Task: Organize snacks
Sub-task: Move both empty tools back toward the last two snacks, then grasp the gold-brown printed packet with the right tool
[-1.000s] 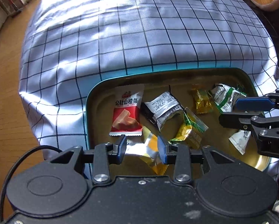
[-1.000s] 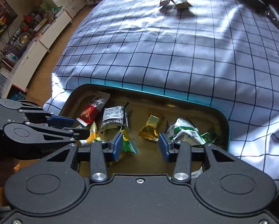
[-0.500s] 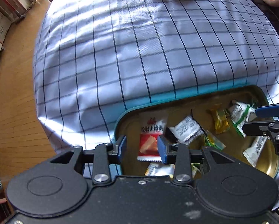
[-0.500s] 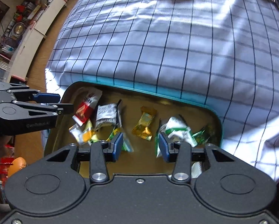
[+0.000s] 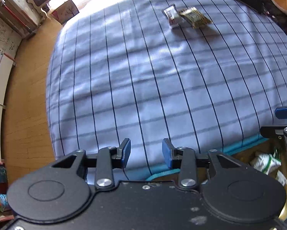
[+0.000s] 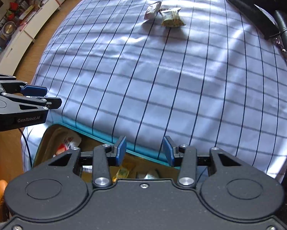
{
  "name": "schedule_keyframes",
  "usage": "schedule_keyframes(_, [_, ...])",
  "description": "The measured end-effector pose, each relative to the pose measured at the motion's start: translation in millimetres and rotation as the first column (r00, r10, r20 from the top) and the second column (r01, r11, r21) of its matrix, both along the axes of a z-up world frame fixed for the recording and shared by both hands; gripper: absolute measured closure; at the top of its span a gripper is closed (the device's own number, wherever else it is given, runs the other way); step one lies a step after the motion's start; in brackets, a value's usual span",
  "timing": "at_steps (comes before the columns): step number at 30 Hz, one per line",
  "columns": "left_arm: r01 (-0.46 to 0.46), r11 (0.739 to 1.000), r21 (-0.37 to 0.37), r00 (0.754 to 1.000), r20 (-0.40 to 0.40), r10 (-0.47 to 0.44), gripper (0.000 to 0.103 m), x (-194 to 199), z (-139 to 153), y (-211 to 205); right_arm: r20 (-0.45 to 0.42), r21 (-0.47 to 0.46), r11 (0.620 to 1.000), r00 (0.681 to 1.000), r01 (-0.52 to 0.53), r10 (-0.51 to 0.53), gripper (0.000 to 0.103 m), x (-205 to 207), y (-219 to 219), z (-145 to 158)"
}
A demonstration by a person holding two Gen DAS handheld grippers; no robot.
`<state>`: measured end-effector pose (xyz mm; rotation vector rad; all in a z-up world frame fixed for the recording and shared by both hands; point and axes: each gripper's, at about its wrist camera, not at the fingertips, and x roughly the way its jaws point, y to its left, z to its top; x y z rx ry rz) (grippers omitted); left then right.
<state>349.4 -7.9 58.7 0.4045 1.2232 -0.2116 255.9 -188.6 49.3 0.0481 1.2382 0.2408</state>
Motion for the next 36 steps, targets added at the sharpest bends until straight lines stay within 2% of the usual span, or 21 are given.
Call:
schedule_keyframes(4, [0.000,1.000,-0.014,0.998,0.059,0.001,0.064,20.6,2.2,-5.2,0.041,0.007,0.999,0.999,0.033,-0.033,0.051,19.4,-6.5,-1.2])
schedule_keyframes(8, [-0.002,0.999,-0.037,0.991,0.133,0.007,0.064,39.1,5.6,-10.7,0.126,0.002,0.999,0.991,0.042,-0.041,0.051,36.5,-10.9,0.0])
schedule_keyframes(12, [0.004,0.999,-0.049,0.967,0.255,0.009,0.064,55.1,8.0,-16.6,0.212,0.015,0.999,0.976,0.045,-0.047,0.051,53.4,-14.2,0.2])
schedule_keyframes(15, [-0.005,0.998,-0.068,0.949,0.315,0.026,0.064,70.0,7.8,-19.2,0.266,0.035,0.998,0.962,0.059,-0.066,0.051,67.8,-17.6,-1.2])
schedule_keyframes(20, [-0.041,0.994,-0.100,0.934,0.349,0.073,0.064,97.1,3.6,-19.3,0.313,0.071,0.993,0.943,0.095,-0.113,0.051,91.8,-26.0,-4.3])
schedule_keyframes(25, [-0.078,0.989,-0.126,0.917,0.380,0.121,0.064,121.0,-4.9,-17.2,0.383,0.060,0.990,0.913,0.126,-0.140,0.051,111.3,-31.2,-6.0])
schedule_keyframes(30, [-0.086,0.990,-0.113,0.895,0.428,0.126,0.064,138.3,-13.9,-21.4,0.414,0.097,0.983,0.891,0.157,-0.183,0.051,127.9,-38.2,-11.2])
schedule_keyframes(36, [-0.112,0.977,-0.184,0.901,0.395,0.177,0.064,154.1,-24.8,-16.9,0.493,0.099,0.980,0.847,0.171,-0.198,0.051,138.1,-37.5,-20.1])
